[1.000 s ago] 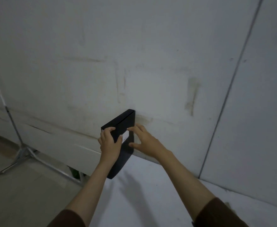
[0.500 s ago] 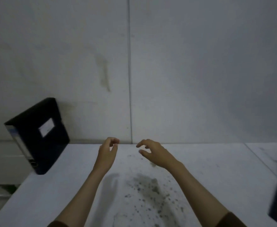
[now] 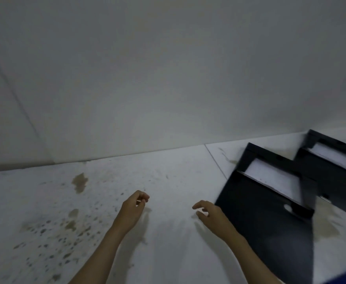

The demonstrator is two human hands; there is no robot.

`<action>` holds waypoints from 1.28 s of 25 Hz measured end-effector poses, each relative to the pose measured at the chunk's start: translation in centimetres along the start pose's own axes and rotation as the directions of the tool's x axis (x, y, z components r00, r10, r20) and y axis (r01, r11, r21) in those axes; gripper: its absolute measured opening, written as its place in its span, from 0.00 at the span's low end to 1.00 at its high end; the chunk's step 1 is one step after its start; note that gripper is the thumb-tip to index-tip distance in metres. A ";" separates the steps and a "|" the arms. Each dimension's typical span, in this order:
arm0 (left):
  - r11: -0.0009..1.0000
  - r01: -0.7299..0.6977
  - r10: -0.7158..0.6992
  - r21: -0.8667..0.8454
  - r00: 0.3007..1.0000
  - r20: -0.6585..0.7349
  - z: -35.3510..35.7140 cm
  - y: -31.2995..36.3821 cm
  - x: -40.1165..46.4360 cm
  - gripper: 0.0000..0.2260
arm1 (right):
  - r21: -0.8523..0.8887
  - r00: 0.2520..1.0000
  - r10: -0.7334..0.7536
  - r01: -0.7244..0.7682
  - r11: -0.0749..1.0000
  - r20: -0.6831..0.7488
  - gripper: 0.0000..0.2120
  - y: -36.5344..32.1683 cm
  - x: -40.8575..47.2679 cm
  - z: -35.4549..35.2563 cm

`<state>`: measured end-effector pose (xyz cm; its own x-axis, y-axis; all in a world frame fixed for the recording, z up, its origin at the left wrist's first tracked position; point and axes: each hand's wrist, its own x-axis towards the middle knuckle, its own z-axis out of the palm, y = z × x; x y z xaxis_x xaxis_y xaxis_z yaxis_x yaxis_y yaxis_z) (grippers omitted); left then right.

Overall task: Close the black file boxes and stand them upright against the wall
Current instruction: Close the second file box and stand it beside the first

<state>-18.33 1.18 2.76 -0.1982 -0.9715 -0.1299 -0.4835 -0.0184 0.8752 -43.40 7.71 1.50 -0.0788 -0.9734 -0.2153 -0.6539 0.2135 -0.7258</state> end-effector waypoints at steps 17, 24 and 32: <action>0.787 -0.376 -0.034 0.489 0.766 0.642 18.4 2.9 -0.3 0.23 | 0.004 0.668 0.550 -0.633 0.774 -0.501 0.17 16.7 -11.2 -6.2; 0.797 -0.223 -0.191 0.561 0.788 0.586 18.3 2.8 -0.6 0.26 | 0.192 0.677 0.498 -0.477 0.858 -0.542 0.14 15.0 -9.9 -5.5; 0.920 0.380 -0.310 -0.094 0.855 0.415 18.3 6.2 -2.6 0.30 | 0.480 0.747 0.396 -0.118 0.869 -0.534 0.15 6.3 -6.4 -3.0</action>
<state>-36.45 7.88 0.02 -0.3735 -0.7269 -0.5763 -0.4398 -0.4082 0.7999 -49.24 15.02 0.22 -0.7202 -0.6867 -0.0994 -0.1981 0.3408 -0.9190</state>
